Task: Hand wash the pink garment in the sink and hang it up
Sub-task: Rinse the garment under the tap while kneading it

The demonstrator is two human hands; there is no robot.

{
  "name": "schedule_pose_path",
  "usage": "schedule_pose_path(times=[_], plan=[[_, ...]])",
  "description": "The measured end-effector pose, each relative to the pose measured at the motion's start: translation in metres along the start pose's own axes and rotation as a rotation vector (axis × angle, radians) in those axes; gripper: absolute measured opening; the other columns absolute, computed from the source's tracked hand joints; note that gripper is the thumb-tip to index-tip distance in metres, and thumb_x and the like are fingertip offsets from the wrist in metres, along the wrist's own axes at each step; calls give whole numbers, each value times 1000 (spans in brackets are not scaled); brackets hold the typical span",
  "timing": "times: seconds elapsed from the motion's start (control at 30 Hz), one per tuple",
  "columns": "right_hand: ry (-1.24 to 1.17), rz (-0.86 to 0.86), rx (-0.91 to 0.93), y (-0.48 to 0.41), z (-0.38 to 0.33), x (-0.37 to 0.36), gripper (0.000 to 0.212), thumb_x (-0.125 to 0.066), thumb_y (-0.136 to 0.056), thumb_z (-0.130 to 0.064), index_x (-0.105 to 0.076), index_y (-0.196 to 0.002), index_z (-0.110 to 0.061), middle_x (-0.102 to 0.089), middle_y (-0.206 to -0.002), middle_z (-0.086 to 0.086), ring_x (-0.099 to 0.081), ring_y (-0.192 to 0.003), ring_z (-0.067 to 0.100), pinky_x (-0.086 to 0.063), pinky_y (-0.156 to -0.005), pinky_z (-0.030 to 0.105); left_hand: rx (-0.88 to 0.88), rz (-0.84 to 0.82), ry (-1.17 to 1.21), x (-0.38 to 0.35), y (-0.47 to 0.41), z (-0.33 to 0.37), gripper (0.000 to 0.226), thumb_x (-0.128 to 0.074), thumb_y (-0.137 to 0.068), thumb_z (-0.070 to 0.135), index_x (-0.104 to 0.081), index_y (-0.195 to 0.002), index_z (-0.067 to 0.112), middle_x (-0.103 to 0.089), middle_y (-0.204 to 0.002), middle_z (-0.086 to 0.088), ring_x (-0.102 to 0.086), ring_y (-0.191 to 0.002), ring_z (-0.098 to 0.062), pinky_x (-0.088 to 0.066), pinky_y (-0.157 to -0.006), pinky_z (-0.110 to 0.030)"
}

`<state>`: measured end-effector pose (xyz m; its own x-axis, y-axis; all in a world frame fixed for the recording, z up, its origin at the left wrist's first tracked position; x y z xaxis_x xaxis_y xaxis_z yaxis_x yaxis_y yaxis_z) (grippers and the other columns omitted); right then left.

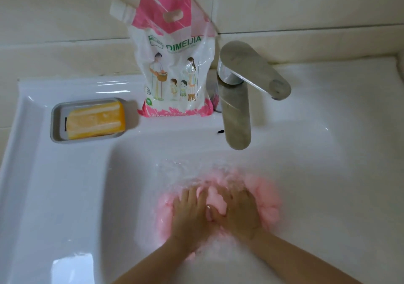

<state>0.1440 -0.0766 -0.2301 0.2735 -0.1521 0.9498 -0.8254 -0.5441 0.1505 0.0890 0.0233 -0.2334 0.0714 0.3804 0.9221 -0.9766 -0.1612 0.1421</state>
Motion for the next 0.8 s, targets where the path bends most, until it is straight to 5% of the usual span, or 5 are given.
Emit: schedule_pose_path(times=[0.27, 0.47, 0.63, 0.73, 0.8], plan=[[-90, 178, -84, -37, 6, 10, 43, -43, -77, -53, -71, -83, -21, -72, -79, -2, -70, -73, 19, -57, -65, 30, 61, -202, 28, -25, -38, -9, 36, -46, -81, 37, -60, -102, 11, -68, -92, -10, -67, -86, -31, -57, -73, -38], [-444, 219, -467, -42, 23, 8, 23, -56, -80, -40, -64, -67, -24, -65, -63, -4, -65, -68, 27, -41, -61, 27, 136, -297, 171, -18, -59, -4, 57, -26, -91, 39, -46, -137, 12, -49, -140, -11, -44, -130, -26, -31, -109, -38], [-470, 85, -570, -43, 29, 13, 48, -35, -86, -48, -71, -88, -16, -70, -84, 4, -63, -80, 26, -45, -72, 31, 127, -168, 149, 21, -69, -3, 34, -40, -95, 52, -57, -102, 24, -64, -94, 4, -61, -87, -16, -45, -71, -30], [-842, -153, -399, -30, 24, 26, 25, -53, -86, -45, -61, -109, -38, -64, -99, -15, -61, -94, 11, -45, -83, 26, 95, -225, 402, 44, -47, -4, 47, -48, -83, 65, -49, -113, 29, -58, -96, 10, -57, -88, -10, -40, -71, -28], [-827, -281, -202, -12, 15, 42, 42, -61, -68, -60, -53, -108, -53, -64, -107, -18, -60, -100, 6, -46, -88, 26, 162, -197, 643, 67, -23, -9, 56, -33, -73, 76, -44, -116, 41, -65, -89, 13, -60, -82, 2, -44, -74, -24]])
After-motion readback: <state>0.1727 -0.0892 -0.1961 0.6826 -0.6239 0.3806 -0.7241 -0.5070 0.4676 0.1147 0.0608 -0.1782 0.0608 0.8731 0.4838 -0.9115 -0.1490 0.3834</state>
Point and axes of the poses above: each hand's wrist, its own y-axis away from the middle knuckle, its own x-axis out of the back of the hand, z = x × y, the point moved 8 cm from there along -y, towards the middle knuckle
